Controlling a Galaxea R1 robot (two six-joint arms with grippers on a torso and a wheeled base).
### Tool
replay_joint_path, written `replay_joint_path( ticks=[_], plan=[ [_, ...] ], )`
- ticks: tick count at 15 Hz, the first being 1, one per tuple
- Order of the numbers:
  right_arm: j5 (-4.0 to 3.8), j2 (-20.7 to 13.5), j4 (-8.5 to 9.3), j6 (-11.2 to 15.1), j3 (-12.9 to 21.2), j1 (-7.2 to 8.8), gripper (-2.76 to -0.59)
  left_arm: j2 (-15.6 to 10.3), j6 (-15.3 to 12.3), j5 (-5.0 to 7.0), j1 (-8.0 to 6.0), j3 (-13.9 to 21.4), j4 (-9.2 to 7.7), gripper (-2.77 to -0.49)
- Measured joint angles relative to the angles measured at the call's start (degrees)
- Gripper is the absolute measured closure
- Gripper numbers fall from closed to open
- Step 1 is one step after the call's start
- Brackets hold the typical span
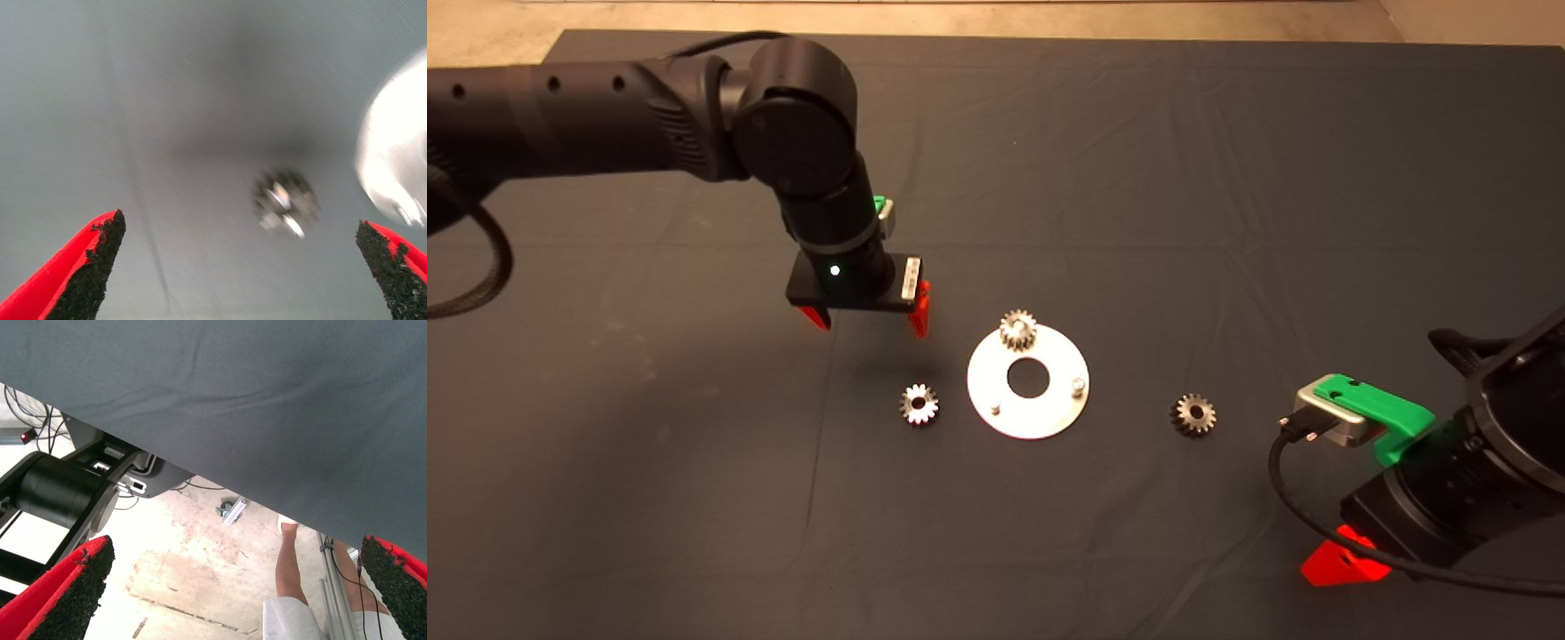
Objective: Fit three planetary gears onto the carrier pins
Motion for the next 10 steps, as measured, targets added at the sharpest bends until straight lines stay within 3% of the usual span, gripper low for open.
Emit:
replay_joint_path(
  ticks=[3, 7, 10],
  plan=[
    [-0.05, 0.0, 0.0, 0.0, 0.0, 0.0, -2.75, -0.7, -2.8, -0.19, 0.18, 1.2, -0.01, -2.62],
    [-0.02, 0.0, 0.0, 0.0, 0.0, 0.02, -2.75, -0.8, -4.4, 0.09, 3.96, 2.6, -0.01, -2.62],
    [-0.05, -0.2, 0.0, 0.0, 0.0, 0.02, -2.75, -0.7, -4.6, -0.02, 4.66, 2.8, 0.18, -2.62]
  ],
)
